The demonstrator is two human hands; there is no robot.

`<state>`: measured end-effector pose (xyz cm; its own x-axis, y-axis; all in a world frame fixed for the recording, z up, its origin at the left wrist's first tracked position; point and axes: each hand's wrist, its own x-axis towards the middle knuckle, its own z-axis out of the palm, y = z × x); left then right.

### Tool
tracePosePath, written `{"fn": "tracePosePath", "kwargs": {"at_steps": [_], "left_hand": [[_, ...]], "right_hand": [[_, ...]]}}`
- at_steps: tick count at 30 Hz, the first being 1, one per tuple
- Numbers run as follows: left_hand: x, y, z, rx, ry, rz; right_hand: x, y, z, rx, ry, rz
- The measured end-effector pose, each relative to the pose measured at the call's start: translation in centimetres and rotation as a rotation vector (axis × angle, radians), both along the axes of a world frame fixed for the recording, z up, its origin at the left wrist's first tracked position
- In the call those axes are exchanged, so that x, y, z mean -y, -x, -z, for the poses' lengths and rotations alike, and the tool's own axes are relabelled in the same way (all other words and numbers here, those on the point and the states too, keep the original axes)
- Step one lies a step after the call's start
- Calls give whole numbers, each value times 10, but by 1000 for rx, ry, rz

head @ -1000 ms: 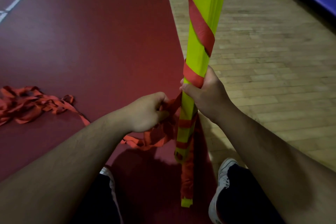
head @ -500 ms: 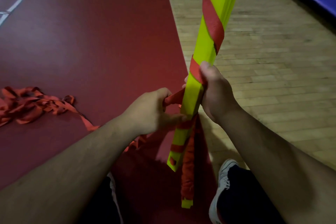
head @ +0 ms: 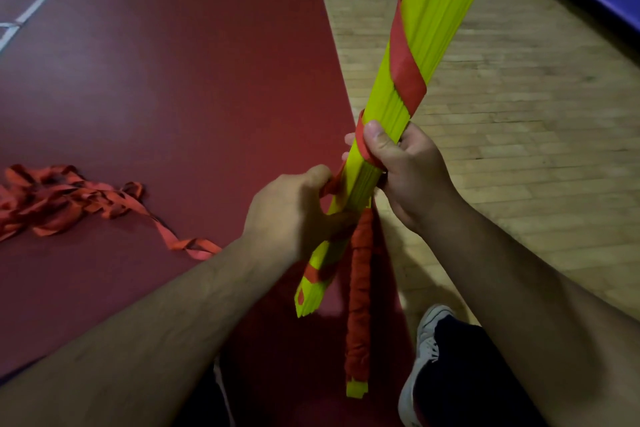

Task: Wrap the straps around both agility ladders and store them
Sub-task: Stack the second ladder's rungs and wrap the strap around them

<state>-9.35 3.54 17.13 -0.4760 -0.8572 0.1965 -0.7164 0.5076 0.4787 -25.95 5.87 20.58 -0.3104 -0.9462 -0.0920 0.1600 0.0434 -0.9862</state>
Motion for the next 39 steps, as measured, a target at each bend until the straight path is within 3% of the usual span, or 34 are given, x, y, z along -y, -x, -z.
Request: {"fn": "tracePosePath", "kwargs": {"at_steps": [6, 9, 11, 15, 20, 23, 28, 35, 39], "left_hand": [[8, -6, -4, -115, -177, 252], [14, -10, 1, -11, -202, 302], [14, -11, 2, 63, -178, 306], [11, -6, 4, 52, -173, 296], [-3, 5, 8, 103, -112, 91], [2, 3, 4, 3, -192, 198], [4, -6, -5, -59, -345, 463], [7, -6, -10, 2, -173, 231], [9, -7, -18, -120, -273, 200]], "right_hand": [[-1, 15, -2, -177, 32, -55], [-4, 17, -8, -10, 56, -77], [-4, 14, -8, 40, 63, -61], [2, 6, -3, 45, 83, 165], [1, 1, -1, -10, 75, 354], [-2, 7, -5, -8, 20, 229], [-13, 22, -21, 250, 95, -241], [-11, 21, -28, 230, 121, -182], [-11, 33, -18, 268, 85, -297]]}}
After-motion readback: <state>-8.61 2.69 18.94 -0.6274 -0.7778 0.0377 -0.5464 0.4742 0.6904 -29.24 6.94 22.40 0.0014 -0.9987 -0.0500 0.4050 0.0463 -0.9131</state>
